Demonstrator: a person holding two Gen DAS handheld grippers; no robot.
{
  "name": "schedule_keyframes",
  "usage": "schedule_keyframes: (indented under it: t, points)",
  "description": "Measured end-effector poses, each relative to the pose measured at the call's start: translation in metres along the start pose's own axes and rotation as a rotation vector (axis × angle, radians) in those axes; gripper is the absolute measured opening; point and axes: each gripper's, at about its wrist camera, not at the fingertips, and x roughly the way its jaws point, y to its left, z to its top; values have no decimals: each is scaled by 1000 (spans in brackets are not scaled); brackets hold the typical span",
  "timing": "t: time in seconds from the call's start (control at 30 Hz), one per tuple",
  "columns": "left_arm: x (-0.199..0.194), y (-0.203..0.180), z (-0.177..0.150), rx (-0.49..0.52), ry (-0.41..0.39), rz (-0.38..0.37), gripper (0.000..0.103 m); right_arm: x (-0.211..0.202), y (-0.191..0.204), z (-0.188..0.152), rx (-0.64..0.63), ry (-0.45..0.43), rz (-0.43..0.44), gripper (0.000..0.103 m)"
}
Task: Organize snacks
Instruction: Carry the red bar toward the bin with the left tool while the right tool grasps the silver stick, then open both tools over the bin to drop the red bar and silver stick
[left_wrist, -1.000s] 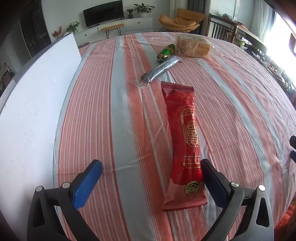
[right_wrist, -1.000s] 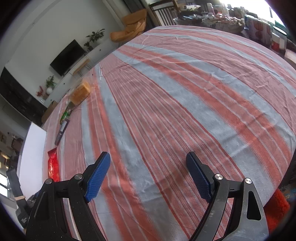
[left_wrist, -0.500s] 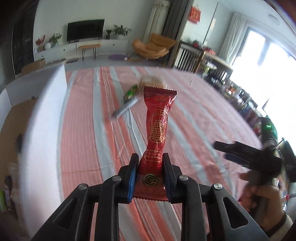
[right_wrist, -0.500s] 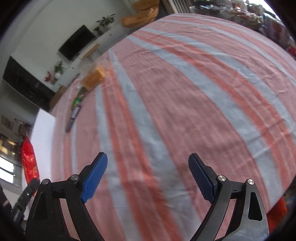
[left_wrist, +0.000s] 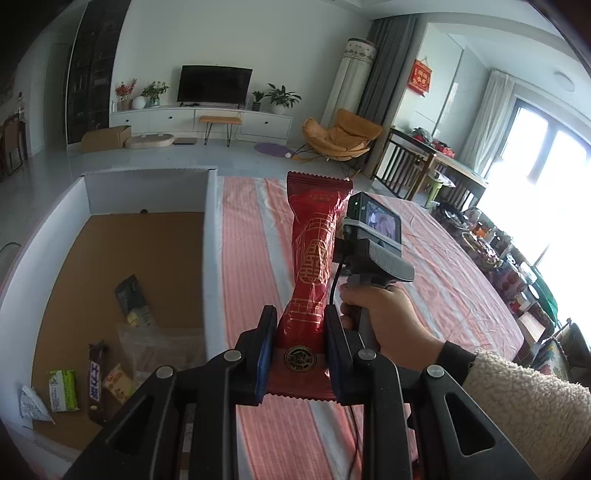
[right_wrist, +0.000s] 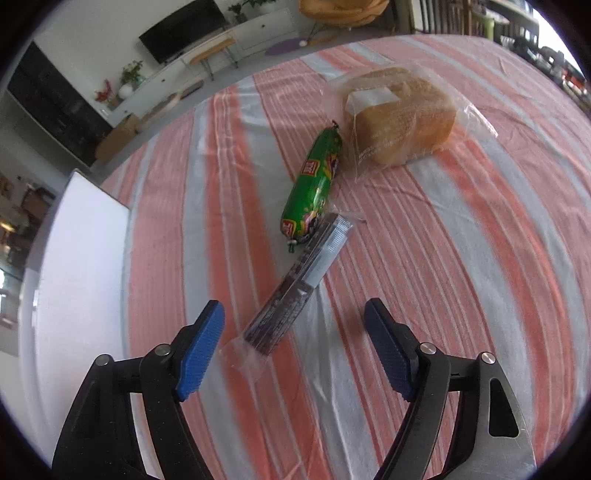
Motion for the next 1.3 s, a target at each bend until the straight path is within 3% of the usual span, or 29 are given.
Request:
schedule_keyframes:
  t: [0.03,0.13,0.23,0.47,0.57,0.6,0.7,0.8,0.87,0.9,0.93,1.03,1.2,1.3]
  points:
    - [-1,3,-1,-5,2,6,25,0,0,-1,-26,-10,-10,33]
    - [1,11,-4,-24,4,13,25,-10,-22,-8,-26,-9,45,19]
    - [4,16,-8,-48,11,-4,25,-28,-57,-24,17,9,191,18]
    - [-3,48,0,-144,11,-58,25,-85,-130,-100,191,20,476,18]
    - [-29,80,12,-208,-50,-8,25,-121,-117,-112,199,-17,588,14]
    - [-40,92,15,-224,-74,19,25,-133,-107,-112,183,-32,624,6]
    - [-72,126,17,-254,-132,124,25,-167,-58,-106,103,-64,724,6]
    - [-92,156,5,-300,-143,214,25,-186,-9,-94,-28,-107,674,9]
    - [-97,168,-3,-331,-139,227,25,-177,8,-91,-142,-69,534,14]
    - [-99,171,-9,-337,-137,232,25,-165,11,-93,-186,-5,458,30]
    - [-100,173,-12,-335,-135,234,25,-152,9,-100,-206,67,391,37]
    - [-94,167,-20,-312,-124,234,25,-124,6,-128,-255,171,324,37]
    - [-74,160,-16,-308,-82,163,25,-82,47,-165,-501,169,144,37]
    - [-83,161,-11,-295,-100,164,25,-73,50,-170,-525,144,97,19]
